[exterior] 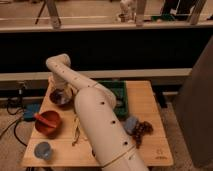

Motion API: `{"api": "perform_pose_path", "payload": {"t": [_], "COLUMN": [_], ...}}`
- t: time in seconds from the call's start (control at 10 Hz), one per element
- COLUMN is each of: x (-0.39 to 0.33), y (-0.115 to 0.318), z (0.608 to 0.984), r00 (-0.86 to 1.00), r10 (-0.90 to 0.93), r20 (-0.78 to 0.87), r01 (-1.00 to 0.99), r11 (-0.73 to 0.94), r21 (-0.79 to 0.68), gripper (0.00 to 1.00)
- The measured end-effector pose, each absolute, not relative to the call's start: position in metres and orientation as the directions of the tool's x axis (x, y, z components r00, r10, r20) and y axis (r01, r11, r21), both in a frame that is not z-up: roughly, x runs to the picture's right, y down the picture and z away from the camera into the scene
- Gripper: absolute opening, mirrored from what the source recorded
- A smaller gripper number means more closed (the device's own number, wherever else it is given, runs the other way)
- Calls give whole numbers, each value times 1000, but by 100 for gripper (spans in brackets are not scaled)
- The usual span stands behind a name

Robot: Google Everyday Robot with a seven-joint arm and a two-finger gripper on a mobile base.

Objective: Place towel in tray

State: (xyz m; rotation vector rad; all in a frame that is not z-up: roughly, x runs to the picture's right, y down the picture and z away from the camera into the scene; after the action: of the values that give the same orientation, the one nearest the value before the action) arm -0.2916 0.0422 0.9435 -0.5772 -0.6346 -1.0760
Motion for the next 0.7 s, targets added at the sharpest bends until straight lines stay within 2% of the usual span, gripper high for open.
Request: {"api": "perform_pose_path", "payload": {"t": [0.2, 0.4, 0.7], "x": [-295, -295, -294], "y": [46, 49, 52], "z": [947, 948, 953], "r00": [327, 325, 328], "r10": [-608, -603, -600], "r20": [723, 728, 730], "r01": [926, 928, 928], "r11": [358, 353, 348], "r21": [-118, -121, -131], "gripper": [57, 42, 41]}}
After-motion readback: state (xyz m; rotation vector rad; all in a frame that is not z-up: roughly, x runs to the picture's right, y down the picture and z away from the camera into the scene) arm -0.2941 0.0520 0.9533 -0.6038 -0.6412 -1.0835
